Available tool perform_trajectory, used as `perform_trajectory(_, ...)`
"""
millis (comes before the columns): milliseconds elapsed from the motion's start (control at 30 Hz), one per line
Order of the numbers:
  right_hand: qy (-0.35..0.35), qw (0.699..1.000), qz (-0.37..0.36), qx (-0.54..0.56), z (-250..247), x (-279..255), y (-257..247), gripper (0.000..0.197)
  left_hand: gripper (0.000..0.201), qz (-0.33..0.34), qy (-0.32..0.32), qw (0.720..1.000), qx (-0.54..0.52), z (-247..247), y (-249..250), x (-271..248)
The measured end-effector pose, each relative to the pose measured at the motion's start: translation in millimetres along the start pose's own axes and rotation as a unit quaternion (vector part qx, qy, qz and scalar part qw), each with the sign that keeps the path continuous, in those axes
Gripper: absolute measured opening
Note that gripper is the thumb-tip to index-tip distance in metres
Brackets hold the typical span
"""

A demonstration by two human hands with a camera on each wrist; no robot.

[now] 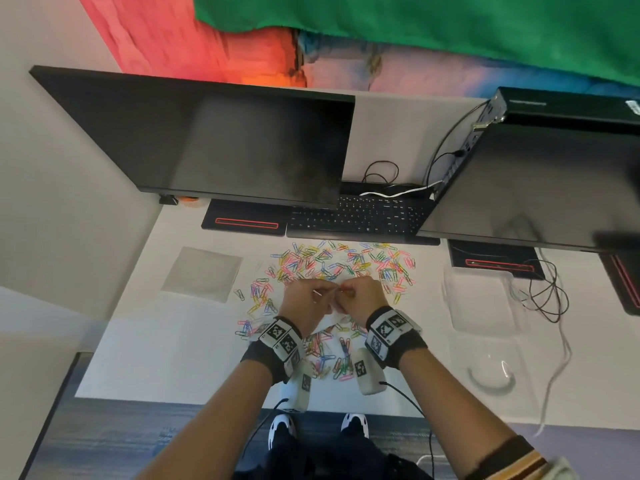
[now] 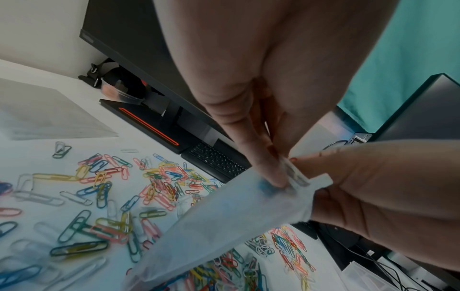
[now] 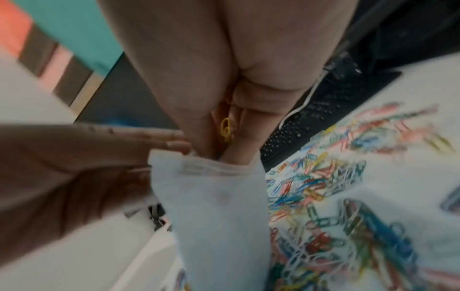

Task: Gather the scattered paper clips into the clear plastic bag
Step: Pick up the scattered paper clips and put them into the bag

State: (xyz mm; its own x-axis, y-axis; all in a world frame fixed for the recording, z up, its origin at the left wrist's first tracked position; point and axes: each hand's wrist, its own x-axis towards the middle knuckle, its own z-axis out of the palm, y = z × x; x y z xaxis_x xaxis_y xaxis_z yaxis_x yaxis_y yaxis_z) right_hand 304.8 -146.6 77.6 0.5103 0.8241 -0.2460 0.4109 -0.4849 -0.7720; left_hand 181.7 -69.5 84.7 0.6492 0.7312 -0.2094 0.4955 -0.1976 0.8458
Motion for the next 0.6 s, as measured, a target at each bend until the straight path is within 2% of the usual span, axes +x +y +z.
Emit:
perform_trajectory(100, -0.009, 0.998, -0.043, -0.045, 1, -1, -1, 0.015, 0.019, 0.012, -0.004, 1.000, -0.002, -4, -1, -1)
perform_trajectory(233, -0.004, 0.994, -0.067, -0.091, 6, -1, -2, 0.018, 0.020, 0.011, 0.016, 1.000, -0.021, -7, -8, -2)
perform_trajectory(333, -0.030, 0.990, -0.083, -0.113, 4, -3, -1, 0.020, 0.019, 0.009, 0.022, 0.999, -0.031, -4, -13, -1)
perform_trajectory(433, -0.085, 0.988, -0.077, -0.100, -7, -5, -4, 0.022, 0.017, -0.004, 0.025, 0.999, -0.041, -3, -15, 0)
perform_trajectory(467, -0.101, 0.991, -0.061, -0.070, -10, -5, -4, 0.020, 0.016, -0.008, 0.026, 0.999, -0.043, -3, -16, 0)
perform_trajectory(533, -0.117, 0.991, 0.001, 0.067, -19, -6, -2, 0.019, 0.015, -0.011, 0.027, 0.998, -0.048, -4, -16, 1)
perform_trajectory(600, -0.092, 0.970, 0.057, 0.219, -32, -9, 4, 0.020, 0.016, -0.012, 0.032, 0.998, -0.054, -8, -17, 2)
